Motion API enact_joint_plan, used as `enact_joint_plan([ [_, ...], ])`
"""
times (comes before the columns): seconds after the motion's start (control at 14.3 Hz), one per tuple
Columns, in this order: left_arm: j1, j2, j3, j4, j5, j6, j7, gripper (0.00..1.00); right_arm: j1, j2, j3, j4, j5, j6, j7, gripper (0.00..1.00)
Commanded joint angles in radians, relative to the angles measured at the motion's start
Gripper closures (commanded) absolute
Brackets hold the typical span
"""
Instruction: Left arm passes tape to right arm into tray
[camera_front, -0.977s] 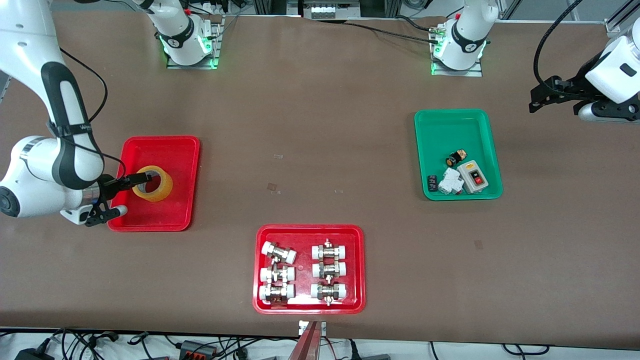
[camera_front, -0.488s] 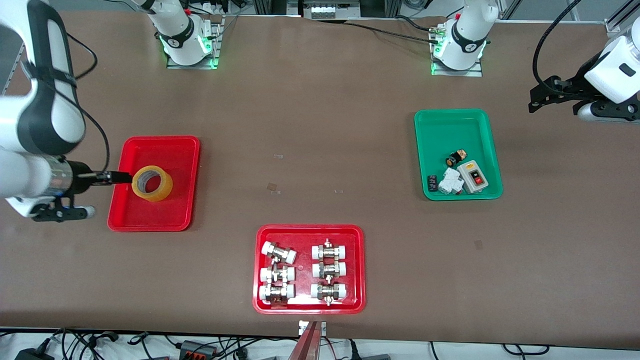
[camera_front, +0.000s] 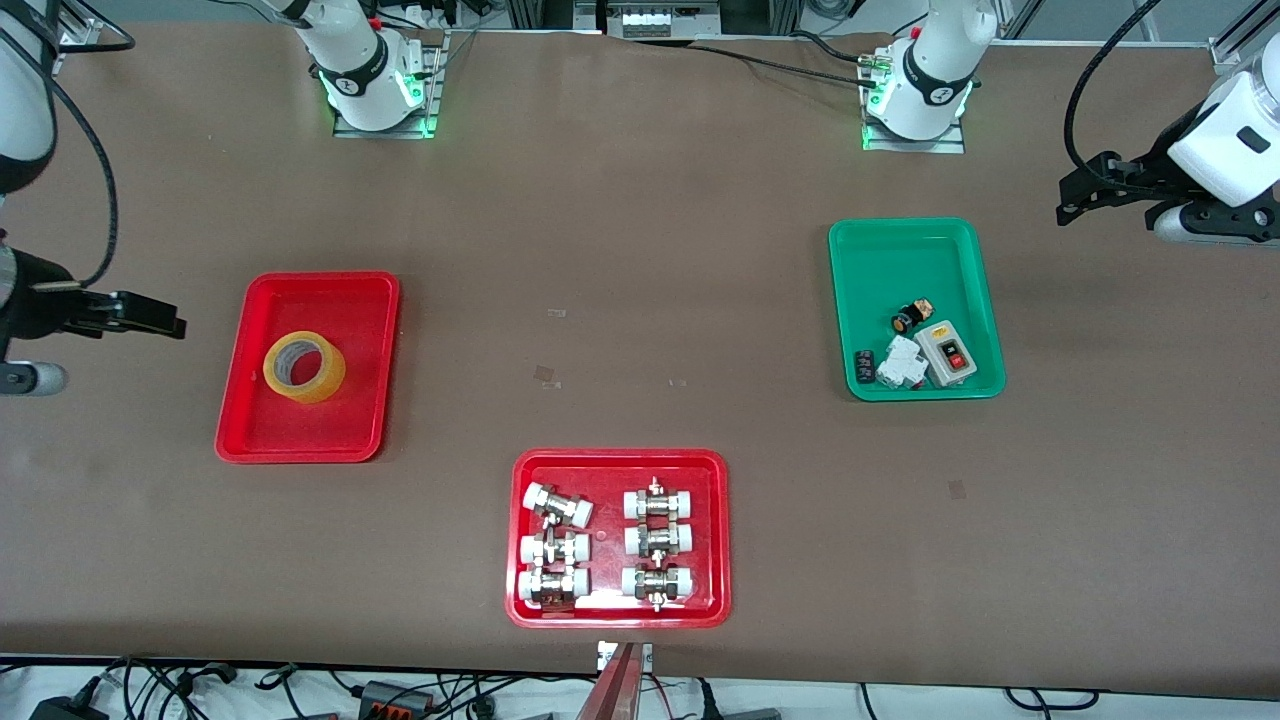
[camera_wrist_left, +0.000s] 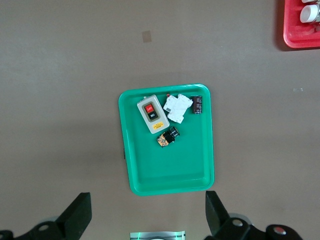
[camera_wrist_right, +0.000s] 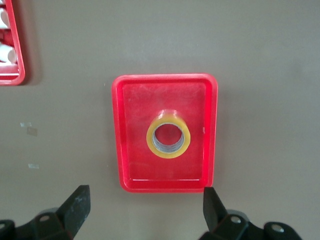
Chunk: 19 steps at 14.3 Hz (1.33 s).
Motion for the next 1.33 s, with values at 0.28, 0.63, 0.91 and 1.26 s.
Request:
enact_joint_plan([
  [0.28, -0.003, 0.000, -0.001, 0.002, 0.009, 0.003, 0.002, 0.00, 0.020, -0.087, -0.026, -0.093, -0.021, 0.167, 0.004, 0.00],
  [0.63, -0.003, -0.002, -0.001, 0.002, 0.009, 0.000, 0.004, 0.00, 0.062, -0.112, -0.091, -0.126, -0.019, 0.169, 0.002, 0.00],
  [0.91, -0.003, -0.002, -0.001, 0.002, 0.011, -0.004, 0.004, 0.00, 0.065, -0.234, -0.086, -0.311, -0.021, 0.222, 0.002, 0.00],
  [1.26, -0.003, -0.002, -0.001, 0.002, 0.011, -0.004, 0.004, 0.00, 0.063, -0.356, -0.086, -0.479, -0.024, 0.258, -0.001, 0.00],
])
